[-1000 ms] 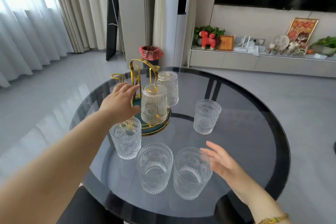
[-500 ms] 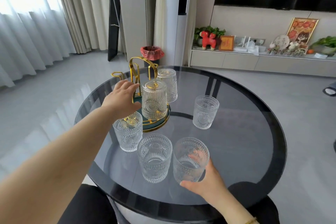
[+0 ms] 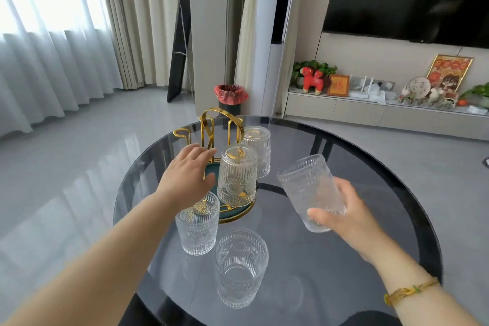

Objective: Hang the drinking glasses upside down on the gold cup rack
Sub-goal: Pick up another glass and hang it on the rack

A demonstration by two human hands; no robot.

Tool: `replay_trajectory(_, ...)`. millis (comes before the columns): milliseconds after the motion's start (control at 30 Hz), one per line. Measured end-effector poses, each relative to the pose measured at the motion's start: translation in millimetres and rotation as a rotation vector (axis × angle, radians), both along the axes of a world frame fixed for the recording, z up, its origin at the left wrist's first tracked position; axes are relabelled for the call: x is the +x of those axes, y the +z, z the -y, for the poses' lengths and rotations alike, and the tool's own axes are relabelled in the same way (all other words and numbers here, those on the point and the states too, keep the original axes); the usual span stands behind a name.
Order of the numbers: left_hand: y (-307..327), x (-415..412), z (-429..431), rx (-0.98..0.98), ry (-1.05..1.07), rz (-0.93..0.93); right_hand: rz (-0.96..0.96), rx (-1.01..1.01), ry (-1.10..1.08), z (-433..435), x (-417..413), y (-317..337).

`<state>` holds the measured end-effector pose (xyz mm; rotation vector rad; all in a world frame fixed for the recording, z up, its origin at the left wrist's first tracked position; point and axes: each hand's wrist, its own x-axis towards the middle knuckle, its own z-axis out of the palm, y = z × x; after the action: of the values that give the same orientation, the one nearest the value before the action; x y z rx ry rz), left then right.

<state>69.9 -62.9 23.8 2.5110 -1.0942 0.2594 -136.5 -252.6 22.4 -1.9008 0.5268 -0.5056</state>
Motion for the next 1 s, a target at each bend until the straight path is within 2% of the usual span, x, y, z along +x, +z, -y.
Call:
replay_trajectory(167,2.7,6.4,4.7,0.013,0.026,0.085,-0.01,-0.124,-0.011,34.6,52.4,58.8)
replay_trajectory(267,8.0,10.6,15.4,-0.05,0.024,0.069,-0.051,-0.26,-0.033,47.2,86.4,95.3)
replay_trajectory(400,3.8,16.4,22.2,-0.12,0.006,0.061,-0.162,-0.411,-0.047,50.8,132.8,129.2)
replay_trajectory(533,-1.6,28.2,17.7,-0.093,-0.004,0.11,-0.273,-0.601,-0.006,39.0,175.7,144.2)
replay_trajectory(733,0.9,41.7,8.3,-0.089,-0.057,0.08,-0.36,-0.669,0.113,22.8,222.7,144.6)
replay_trajectory(1000,-0.7,48.3,8.0,-0.12,-0.065,0.063,-0.463,-0.658,0.166,24.2,253.0,129.7)
